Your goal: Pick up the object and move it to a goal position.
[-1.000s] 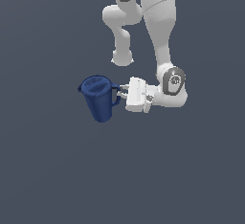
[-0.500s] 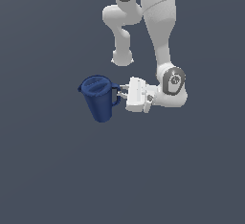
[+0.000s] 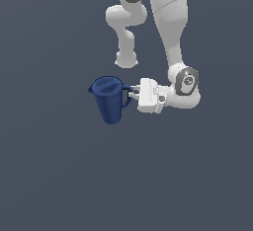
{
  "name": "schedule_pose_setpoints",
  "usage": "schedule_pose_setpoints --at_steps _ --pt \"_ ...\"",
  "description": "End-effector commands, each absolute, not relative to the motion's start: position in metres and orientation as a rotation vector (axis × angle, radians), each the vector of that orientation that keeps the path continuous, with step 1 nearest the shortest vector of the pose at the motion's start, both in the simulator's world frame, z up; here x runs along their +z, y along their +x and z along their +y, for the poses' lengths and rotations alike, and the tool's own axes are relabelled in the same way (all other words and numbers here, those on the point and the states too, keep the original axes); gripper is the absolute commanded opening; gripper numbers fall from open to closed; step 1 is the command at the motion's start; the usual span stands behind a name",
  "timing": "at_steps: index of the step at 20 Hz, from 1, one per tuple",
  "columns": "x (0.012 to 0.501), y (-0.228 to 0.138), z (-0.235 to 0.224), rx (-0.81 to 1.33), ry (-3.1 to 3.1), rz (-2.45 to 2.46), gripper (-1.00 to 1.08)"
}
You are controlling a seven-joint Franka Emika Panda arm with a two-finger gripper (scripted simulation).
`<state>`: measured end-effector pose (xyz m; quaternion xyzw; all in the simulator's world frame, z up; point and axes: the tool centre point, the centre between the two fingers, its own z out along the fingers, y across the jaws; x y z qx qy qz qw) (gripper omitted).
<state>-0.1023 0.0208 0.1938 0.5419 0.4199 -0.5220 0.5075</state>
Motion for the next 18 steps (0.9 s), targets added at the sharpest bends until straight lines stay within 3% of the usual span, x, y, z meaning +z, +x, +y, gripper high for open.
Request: schedule_pose_setpoints --at_steps 1,10,18 --pt "0.196 -0.108 0.04 -1.256 1.306 1.012 -1.0" --pt "0.2 -0.135 0.121 -1.257 1.306 1.013 -1.0" --pt "0.202 -0.143 0.154 -1.256 1.306 1.01 -1.0"
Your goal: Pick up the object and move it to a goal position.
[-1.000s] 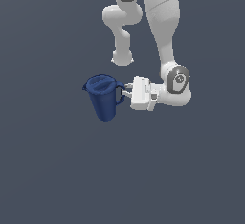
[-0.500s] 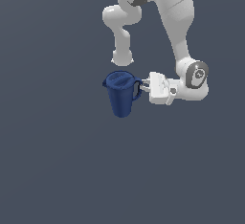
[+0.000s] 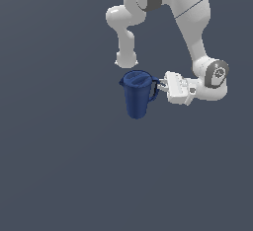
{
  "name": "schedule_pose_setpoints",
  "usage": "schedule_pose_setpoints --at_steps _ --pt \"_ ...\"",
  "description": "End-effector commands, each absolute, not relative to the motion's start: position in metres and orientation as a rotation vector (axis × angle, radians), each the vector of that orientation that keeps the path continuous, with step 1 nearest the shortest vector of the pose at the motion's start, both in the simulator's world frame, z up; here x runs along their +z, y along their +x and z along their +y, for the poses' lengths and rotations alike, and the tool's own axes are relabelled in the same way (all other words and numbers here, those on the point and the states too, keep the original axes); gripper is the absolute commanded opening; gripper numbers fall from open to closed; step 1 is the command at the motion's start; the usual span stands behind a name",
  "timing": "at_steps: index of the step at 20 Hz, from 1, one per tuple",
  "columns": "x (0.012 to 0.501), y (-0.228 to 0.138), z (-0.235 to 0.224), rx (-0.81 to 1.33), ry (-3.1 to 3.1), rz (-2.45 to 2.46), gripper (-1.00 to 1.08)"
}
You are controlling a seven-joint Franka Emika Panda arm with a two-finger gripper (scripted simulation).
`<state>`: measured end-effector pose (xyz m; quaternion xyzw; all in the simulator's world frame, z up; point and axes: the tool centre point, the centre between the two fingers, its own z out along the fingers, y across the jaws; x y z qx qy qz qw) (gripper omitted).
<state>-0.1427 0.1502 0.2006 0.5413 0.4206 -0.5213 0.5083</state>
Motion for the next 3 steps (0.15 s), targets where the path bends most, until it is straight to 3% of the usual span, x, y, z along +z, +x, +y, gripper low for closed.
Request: schedule_pose_setpoints --at_steps 1,3 --pt "0.2018 -0.1432 0.1552 -1.256 1.306 1.01 -1.0" --pt "0.202 -0.1433 0.1562 -1.255 1.306 1.01 -1.0"
